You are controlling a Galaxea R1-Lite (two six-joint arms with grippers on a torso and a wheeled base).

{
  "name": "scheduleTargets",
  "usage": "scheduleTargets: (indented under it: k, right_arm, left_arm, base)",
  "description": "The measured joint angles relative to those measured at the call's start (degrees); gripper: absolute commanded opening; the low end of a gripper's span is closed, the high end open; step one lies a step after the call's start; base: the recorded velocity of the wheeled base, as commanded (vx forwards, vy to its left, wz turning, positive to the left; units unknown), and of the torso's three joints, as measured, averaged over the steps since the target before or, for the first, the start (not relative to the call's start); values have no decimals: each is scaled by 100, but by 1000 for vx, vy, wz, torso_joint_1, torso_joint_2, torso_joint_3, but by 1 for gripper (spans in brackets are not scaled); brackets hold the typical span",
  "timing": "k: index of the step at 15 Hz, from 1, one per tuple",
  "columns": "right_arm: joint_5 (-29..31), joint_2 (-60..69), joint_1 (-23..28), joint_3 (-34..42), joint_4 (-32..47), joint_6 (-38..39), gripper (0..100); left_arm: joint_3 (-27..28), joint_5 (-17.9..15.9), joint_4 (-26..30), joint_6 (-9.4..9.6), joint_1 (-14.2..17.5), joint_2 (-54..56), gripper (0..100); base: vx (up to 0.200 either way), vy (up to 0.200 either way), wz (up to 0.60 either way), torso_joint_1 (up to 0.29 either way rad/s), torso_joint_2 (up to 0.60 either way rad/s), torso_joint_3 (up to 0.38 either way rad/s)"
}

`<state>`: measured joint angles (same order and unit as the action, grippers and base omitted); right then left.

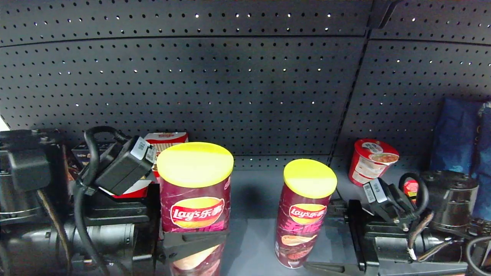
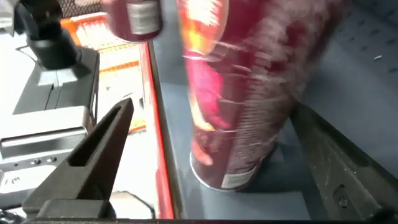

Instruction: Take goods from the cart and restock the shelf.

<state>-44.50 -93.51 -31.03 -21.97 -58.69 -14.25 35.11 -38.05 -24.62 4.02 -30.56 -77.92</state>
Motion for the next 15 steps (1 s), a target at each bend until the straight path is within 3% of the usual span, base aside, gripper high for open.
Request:
scheduleTargets:
  k: [3, 7, 9, 12, 15]
  right_arm:
    - [148, 655, -22, 179, 349, 79, 100]
    - [601, 1758, -207, 160, 1668, 112, 100]
    - [944, 2365, -349, 130, 2147, 154, 100]
    - [1618, 3220, -624, 122, 2886, 325, 100]
    - [1705, 3585, -740, 56, 2918, 466, 100]
  left_arm:
    - [149, 360, -6, -6, -89, -38, 0]
    - [234, 608, 9, -15, -116, -44, 0]
    - [524, 802, 40, -33, -116, -83, 0]
    - [1031, 791, 221, -35, -105, -283, 0]
    - [1215, 685, 233, -37, -61, -538, 0]
  base:
    - [0, 0, 0, 0, 0, 0]
    - [0, 0, 0, 0, 0, 0]
    - [0, 0, 0, 0, 0, 0]
    - [0, 0, 0, 0, 0, 0]
    - [0, 0, 0, 0, 0, 0]
